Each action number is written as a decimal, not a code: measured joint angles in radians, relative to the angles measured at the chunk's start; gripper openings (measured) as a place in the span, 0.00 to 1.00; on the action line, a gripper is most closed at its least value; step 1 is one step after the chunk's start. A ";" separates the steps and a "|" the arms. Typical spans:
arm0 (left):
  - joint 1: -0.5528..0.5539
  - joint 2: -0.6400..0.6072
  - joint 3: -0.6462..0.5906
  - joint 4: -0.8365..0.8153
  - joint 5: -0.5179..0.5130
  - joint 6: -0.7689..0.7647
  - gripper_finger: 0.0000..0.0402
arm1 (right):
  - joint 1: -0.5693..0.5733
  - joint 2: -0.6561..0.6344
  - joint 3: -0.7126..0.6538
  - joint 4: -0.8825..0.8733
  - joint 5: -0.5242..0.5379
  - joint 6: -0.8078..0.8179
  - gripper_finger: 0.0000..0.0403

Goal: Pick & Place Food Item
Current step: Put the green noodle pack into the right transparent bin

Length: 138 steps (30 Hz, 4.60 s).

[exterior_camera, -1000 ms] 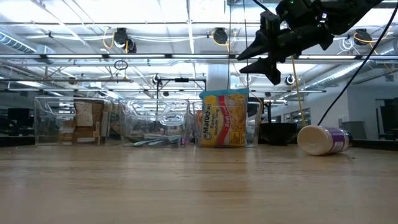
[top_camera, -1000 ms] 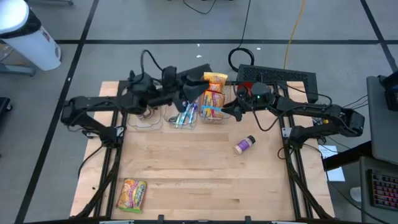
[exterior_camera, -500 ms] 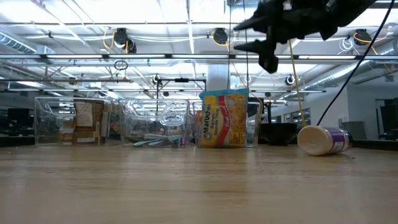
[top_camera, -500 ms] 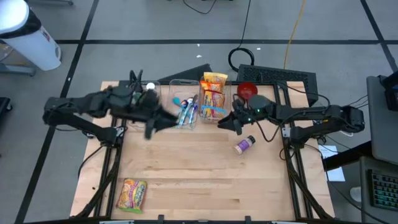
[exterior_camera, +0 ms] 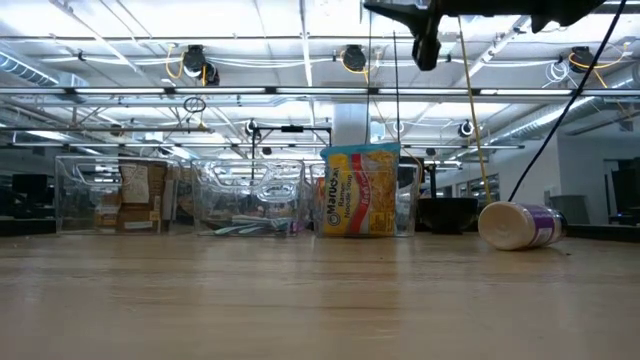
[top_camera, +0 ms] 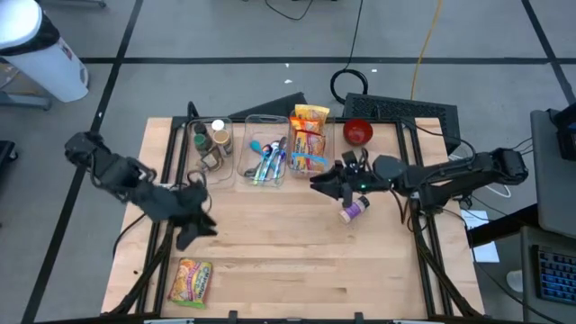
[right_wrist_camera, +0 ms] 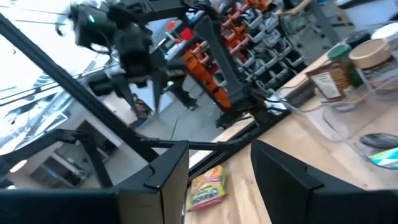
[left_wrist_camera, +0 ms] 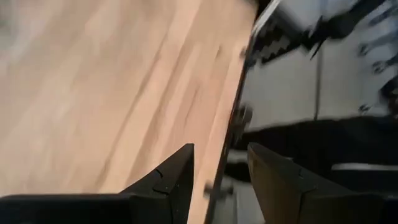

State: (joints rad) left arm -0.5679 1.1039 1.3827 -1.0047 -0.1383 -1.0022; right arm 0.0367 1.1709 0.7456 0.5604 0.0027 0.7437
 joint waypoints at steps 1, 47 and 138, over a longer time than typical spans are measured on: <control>-0.027 0.012 0.000 -0.027 0.005 -0.039 0.38 | 0.008 0.000 0.000 0.003 0.000 -0.003 0.41; -0.416 0.740 -0.002 0.074 0.365 -1.055 0.38 | 0.385 0.221 0.000 -0.014 0.074 0.032 0.41; -0.251 0.711 -0.085 -0.351 0.301 -1.130 0.00 | 0.404 0.221 0.000 -0.041 0.131 0.016 0.41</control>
State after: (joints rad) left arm -0.8185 1.8149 1.2976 -1.3560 0.1623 -2.1321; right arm 0.4404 1.3918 0.7460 0.5190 0.1341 0.7595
